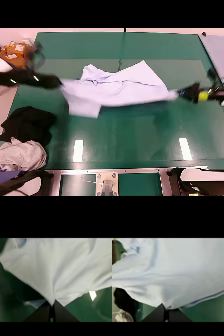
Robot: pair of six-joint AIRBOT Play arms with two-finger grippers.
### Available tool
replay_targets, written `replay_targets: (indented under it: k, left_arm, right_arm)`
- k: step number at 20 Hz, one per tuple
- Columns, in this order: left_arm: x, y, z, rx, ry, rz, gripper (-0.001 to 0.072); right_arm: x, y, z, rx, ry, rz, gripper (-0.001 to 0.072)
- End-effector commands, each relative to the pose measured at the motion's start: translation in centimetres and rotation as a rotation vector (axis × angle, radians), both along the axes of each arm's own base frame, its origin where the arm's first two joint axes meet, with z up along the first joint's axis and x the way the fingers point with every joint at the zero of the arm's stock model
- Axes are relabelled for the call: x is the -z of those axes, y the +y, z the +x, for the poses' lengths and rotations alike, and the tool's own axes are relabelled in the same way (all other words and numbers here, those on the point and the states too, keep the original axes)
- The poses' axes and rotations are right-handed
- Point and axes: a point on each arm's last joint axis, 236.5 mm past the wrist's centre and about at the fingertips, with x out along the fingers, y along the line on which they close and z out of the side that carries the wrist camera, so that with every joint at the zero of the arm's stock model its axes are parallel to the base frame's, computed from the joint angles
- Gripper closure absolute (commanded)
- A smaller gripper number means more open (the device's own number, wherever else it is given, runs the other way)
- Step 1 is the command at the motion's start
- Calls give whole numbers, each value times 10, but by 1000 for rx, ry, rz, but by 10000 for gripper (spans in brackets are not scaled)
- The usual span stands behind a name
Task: Fold the shirts.
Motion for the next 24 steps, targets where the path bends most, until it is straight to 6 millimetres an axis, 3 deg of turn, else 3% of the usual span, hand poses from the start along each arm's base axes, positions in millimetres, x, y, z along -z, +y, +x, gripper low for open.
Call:
replay_targets:
  k: [1,3,5,8,9,11,12,14,17,20,22,24]
  left_arm:
    - [-209,0,-36,-44,-522,10,686]
    - [-317,-2,-92,-71,-802,0,686]
    - [-398,-4,-159,-92,-1030,-24,685]
    - [-466,-9,-246,-102,-1266,-47,685]
    - [-479,-11,-268,-100,-1317,-50,685]
    - [-486,-11,-290,-108,-1341,-77,685]
    - [-482,-12,-287,-108,-1315,-80,685]
    - [-459,-4,-260,-140,-1203,-59,685]
    - [-393,8,-178,-177,-943,-36,685]
    - [-292,1,-85,-122,-636,-60,685]
    - [-207,-7,-31,-71,-424,-88,685]
    - [-108,-11,13,-42,-202,-109,684]
  right_arm:
    - [-195,33,1,-8,-491,24,693]
    - [-307,47,-30,64,-785,-43,693]
    - [-394,63,-75,155,-1029,-157,693]
    - [-486,86,-150,310,-1325,-306,692]
    - [-507,89,-169,373,-1390,-340,692]
    - [-523,82,-183,487,-1405,-402,692]
    - [-520,73,-179,529,-1354,-410,692]
    - [-491,47,-156,580,-1195,-455,692]
    - [-430,16,-107,527,-973,-407,692]
    - [-343,12,-45,394,-792,-329,692]
    - [-256,20,0,320,-607,-308,692]
    - [-157,28,39,287,-419,-316,692]
